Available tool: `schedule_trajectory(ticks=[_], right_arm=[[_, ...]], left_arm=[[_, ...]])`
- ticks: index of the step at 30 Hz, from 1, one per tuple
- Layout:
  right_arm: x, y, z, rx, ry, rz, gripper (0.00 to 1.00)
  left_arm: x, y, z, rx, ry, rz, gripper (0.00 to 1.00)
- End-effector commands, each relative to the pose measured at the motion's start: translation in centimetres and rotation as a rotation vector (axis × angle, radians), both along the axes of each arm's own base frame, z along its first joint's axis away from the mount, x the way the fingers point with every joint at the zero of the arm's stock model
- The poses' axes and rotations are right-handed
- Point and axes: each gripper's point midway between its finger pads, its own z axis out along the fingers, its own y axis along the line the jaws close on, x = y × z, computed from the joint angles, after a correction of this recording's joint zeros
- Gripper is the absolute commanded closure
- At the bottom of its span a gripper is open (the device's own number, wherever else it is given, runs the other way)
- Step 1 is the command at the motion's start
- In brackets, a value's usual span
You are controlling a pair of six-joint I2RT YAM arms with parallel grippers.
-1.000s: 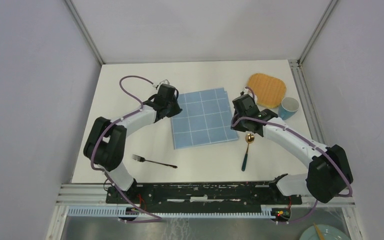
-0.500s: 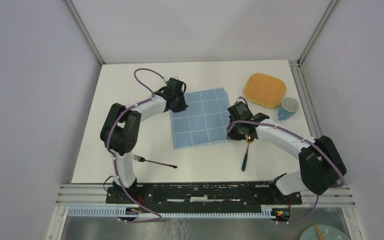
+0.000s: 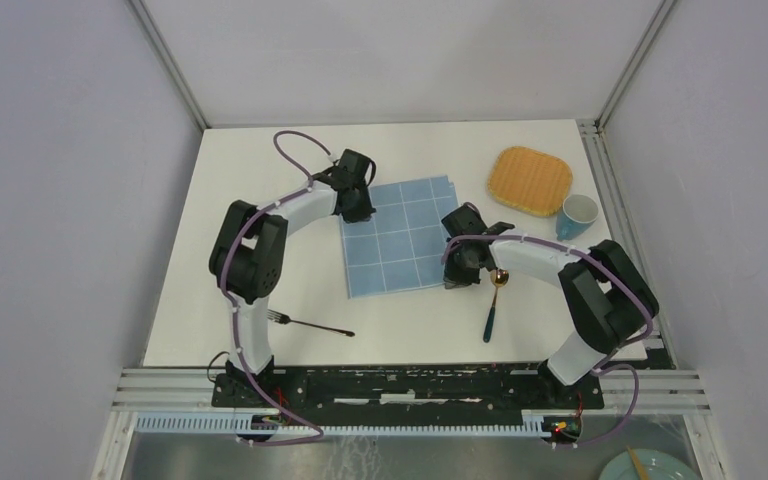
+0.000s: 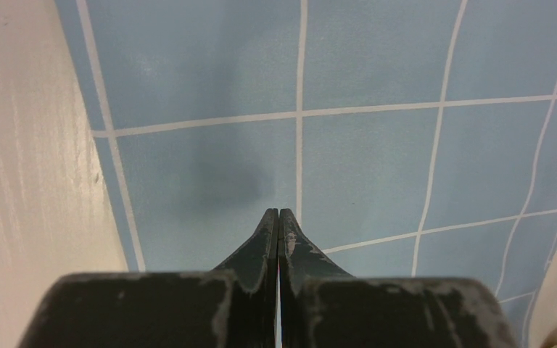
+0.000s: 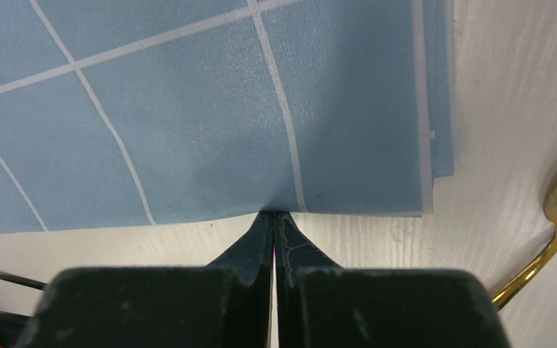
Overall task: Set the dinner table for one person
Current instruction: Adjust the napkin at the center of the board.
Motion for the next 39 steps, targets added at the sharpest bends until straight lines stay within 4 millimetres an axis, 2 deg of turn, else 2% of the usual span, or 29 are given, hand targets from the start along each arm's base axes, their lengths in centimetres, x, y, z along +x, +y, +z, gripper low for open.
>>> schedule_trajectory(ticks=[1, 9, 13, 18, 23, 24, 28, 34, 39], right_arm=[[2.5, 1.7, 1.0, 0.031, -0.053, -0.009, 1.00], [4.1, 1.7, 0.1, -0.028, -0.043, -0.022, 1.00], [5.5, 1.8, -0.2, -0.077, -0.044, -0.025, 1.00], [7.7, 2.3, 0.4, -0.101, -0.077, -0.043, 1.00], [10.0, 2.5, 0.7, -0.127, -0.098, -0.046, 1.00], [11.5, 2.9, 0.7, -0.134, -0.104, -0.043, 1.00], [14.0, 3.3, 1.3, -0.142, -0.125, -0.039, 1.00], [17.9, 3.8, 2.2, -0.140, -0.156, -0.052, 1.00], [19.8, 4.0, 2.0, -0.135, -0.164, -0.066, 1.00]], left_arm=[[0.5, 1.5, 0.0, 0.072, 0.010, 0.015, 0.98], [-1.6, 2.7, -1.3, 0.126, 0.113, 0.042, 0.98], [-3.3, 3.5, -1.9, 0.138, 0.144, 0.045, 0.98], [-5.3, 4.5, -2.3, 0.156, 0.171, 0.042, 0.98], [-6.9, 4.7, -1.9, 0.141, 0.181, 0.030, 0.98], [-7.8, 4.6, -1.2, 0.129, 0.183, 0.023, 0.98], [-9.0, 4.3, -0.5, 0.108, 0.190, 0.010, 0.98], [-10.3, 3.2, 0.9, 0.080, 0.183, -0.015, 0.98], [-11.1, 2.2, 1.6, 0.063, 0.175, -0.031, 0.98]])
